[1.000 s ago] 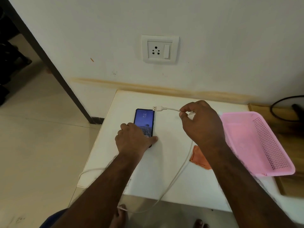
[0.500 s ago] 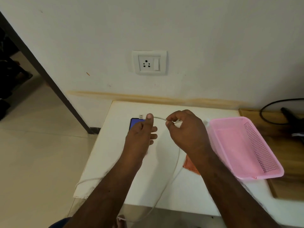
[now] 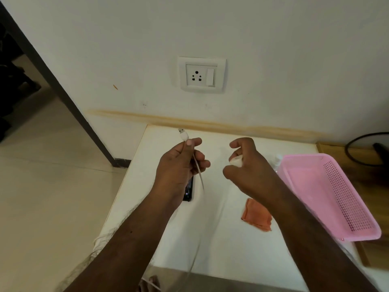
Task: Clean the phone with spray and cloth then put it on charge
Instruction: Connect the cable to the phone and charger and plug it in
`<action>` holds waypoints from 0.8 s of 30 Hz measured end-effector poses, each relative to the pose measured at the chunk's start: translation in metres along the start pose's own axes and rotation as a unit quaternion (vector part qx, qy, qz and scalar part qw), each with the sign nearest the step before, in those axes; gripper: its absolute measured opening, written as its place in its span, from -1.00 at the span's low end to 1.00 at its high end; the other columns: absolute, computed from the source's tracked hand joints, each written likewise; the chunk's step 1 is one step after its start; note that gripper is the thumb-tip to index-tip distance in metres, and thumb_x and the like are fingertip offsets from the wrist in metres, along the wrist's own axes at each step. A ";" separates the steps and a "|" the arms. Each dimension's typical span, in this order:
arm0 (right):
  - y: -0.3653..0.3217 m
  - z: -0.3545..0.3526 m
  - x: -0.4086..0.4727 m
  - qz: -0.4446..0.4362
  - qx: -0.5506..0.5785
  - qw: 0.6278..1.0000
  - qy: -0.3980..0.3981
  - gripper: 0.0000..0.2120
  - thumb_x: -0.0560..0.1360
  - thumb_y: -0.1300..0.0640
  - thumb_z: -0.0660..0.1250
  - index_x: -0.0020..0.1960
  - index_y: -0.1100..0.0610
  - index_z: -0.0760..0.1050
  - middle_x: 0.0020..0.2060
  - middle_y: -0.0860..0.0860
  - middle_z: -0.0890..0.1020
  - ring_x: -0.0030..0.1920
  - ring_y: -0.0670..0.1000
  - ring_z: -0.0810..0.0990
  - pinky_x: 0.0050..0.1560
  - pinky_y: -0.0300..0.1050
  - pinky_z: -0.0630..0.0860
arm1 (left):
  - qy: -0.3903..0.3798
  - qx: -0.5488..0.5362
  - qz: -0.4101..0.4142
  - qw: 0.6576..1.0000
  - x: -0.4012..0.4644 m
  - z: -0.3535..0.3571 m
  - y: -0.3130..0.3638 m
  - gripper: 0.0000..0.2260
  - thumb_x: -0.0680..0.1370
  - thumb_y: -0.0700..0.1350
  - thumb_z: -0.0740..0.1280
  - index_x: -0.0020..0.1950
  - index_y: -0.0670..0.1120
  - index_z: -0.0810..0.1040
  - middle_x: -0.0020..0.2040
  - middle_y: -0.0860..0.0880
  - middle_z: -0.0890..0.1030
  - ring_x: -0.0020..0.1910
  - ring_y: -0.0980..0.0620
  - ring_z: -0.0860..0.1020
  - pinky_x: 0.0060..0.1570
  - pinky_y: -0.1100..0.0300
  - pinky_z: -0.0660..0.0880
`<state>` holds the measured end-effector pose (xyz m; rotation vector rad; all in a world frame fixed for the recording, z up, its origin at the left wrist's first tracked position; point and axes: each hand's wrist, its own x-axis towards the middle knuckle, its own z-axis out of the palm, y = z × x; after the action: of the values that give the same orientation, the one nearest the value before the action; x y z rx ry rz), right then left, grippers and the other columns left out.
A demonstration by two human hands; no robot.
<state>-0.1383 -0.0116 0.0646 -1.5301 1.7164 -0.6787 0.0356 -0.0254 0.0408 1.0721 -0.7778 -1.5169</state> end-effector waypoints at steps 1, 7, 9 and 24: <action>0.001 -0.002 0.000 -0.004 -0.004 1.000 -0.012 -0.44 0.44 0.11 0.42 0.31 -0.13 0.22 0.01 -0.11 0.51 -0.16 -0.10 0.57 -0.38 -0.38 0.43 | -0.006 -0.002 0.007 1.000 0.001 -0.002 0.001 -0.76 0.62 0.00 0.29 0.14 -0.09 0.66 -0.31 -0.04 0.58 -0.33 -0.03 0.59 -0.14 0.11 0.58; -0.002 -0.014 -0.005 -0.065 0.038 0.997 -0.019 -0.33 0.42 -0.09 0.52 0.35 -0.25 0.18 0.04 -0.22 0.57 -0.10 -0.09 0.61 -0.26 -0.23 0.53 | -0.065 0.009 0.007 0.998 0.002 -0.004 0.004 -0.78 0.57 0.03 0.35 0.15 -0.01 0.64 -0.36 -0.02 0.52 -0.49 0.04 0.39 -0.32 0.14 0.44; -0.005 -0.017 -0.007 -0.080 0.070 0.994 -0.032 -0.32 0.41 -0.11 0.52 0.35 -0.30 0.18 0.06 -0.25 0.56 -0.13 -0.12 0.63 -0.32 -0.23 0.59 | -0.086 0.012 -0.002 0.996 0.002 -0.006 0.005 -0.82 0.62 -0.01 0.32 0.12 -0.01 0.66 -0.37 -0.01 0.48 -0.51 0.04 0.35 -0.39 0.17 0.41; -0.008 -0.020 -0.013 -0.196 0.032 0.980 0.026 -0.41 0.23 -0.11 0.65 0.06 -0.33 0.34 0.06 -0.33 0.52 0.14 -0.25 0.50 -0.03 -0.41 0.53 | -0.260 -0.092 -0.073 0.958 -0.003 -0.012 0.014 -0.81 0.35 -0.03 0.36 -0.28 -0.17 0.59 -0.47 0.01 0.28 -0.56 0.10 0.17 -0.48 0.28 0.08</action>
<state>-0.1488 -0.0015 0.0850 -1.8385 1.4219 -0.9702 0.0524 -0.0245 0.0494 0.6010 -0.9021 -1.9949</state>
